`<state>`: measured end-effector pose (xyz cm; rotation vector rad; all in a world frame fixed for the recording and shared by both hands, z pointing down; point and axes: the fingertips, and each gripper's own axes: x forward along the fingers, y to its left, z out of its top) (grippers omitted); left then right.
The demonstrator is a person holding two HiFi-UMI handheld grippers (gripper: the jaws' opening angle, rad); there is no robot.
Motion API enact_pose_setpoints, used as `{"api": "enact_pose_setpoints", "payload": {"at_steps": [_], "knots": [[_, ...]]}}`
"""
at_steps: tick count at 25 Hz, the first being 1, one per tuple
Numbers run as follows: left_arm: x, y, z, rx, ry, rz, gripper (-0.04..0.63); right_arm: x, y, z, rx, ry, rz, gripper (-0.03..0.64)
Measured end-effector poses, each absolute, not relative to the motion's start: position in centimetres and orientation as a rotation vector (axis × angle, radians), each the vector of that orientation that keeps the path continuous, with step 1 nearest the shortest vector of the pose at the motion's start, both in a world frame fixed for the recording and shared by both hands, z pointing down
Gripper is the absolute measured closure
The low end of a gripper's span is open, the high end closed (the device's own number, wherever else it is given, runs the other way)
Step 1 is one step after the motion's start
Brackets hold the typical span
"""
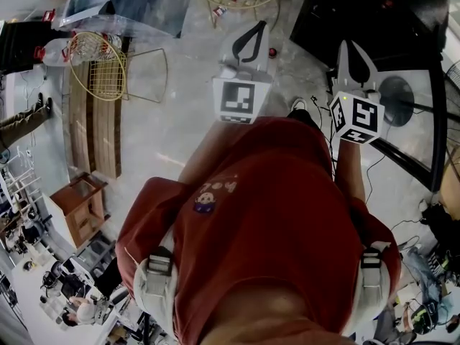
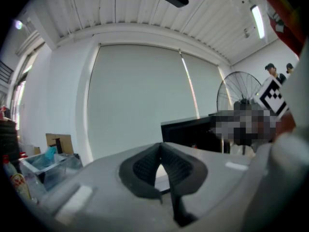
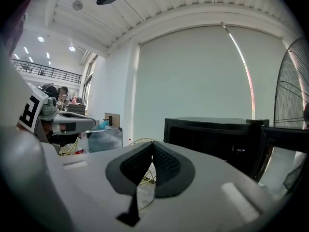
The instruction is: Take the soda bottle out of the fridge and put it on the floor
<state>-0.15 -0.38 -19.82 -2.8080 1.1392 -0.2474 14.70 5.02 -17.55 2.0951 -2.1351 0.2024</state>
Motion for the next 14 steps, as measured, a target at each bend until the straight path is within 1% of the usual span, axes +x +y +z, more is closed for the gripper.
{"api": "enact_pose_setpoints", "payload": {"at_steps": [14], "knots": [[-0.6,-0.05,-19.83,-2.8,1.152,-0.262,0.595,15.05,5.72,-17.23,2.09,-2.128,0.214,0.615]]}}
